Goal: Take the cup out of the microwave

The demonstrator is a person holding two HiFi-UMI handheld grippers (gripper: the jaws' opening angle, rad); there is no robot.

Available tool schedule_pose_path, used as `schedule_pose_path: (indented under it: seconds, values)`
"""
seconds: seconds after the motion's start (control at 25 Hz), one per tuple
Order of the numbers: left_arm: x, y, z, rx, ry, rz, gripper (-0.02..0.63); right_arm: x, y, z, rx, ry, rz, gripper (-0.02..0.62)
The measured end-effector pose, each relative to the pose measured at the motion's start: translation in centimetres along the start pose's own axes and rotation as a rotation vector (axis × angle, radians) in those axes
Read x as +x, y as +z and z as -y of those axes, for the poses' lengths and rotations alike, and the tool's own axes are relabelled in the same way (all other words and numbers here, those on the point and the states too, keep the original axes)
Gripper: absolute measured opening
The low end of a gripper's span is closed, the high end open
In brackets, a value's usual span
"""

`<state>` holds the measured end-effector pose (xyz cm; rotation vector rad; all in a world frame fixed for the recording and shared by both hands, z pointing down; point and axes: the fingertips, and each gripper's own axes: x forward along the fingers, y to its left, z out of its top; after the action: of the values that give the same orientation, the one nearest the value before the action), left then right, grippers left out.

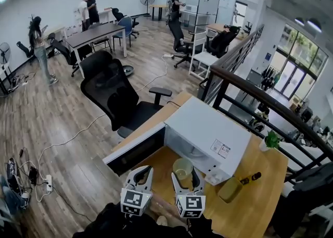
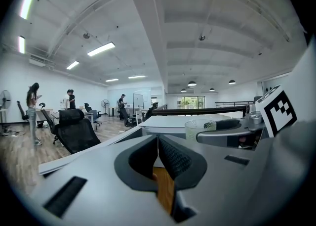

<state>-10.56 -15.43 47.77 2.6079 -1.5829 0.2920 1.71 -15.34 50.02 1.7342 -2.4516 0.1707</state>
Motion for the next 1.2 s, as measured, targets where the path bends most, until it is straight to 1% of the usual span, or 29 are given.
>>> schedule_pose_path:
  seconds: [0.28,0.4,0.56,0.76,0.92,1.2]
  values:
    - [-2.9,-0.7,0.6,-0.011,0.034,-0.005,0.028,-2.5,0.1,-1.6,-0.001,0.032,0.012,0.342]
    - [-3.6,-0.9,0.6,-0.003,0.055,-0.002,0.028,-3.3,-0.1,-2.0,-0.001,0.039,0.017,0.342]
    - [-4.0,-0.9,0.9,-0.006,0.050,0.000,0.028,-3.7,-0.4,-2.1,0.001,0.042,0.016,0.342]
    - [-4.1,-1.7,1.1,-0.012,0.038,-0.018,0.028,-3.6,-0.4,-2.2,0.005,0.041,0.023,0.342]
    - [-3.9,-1.3,0.5,-0.006,0.053,-0.003,0.028,-3.5,-0.3,-2.3,-0.001,0.039,0.023,0.342]
    - [-3.7,-1.1,0.5,-0.001,0.050,-0.005,0.028,-3.3,0.0,-2.0,0.004,0.034,0.030,0.342]
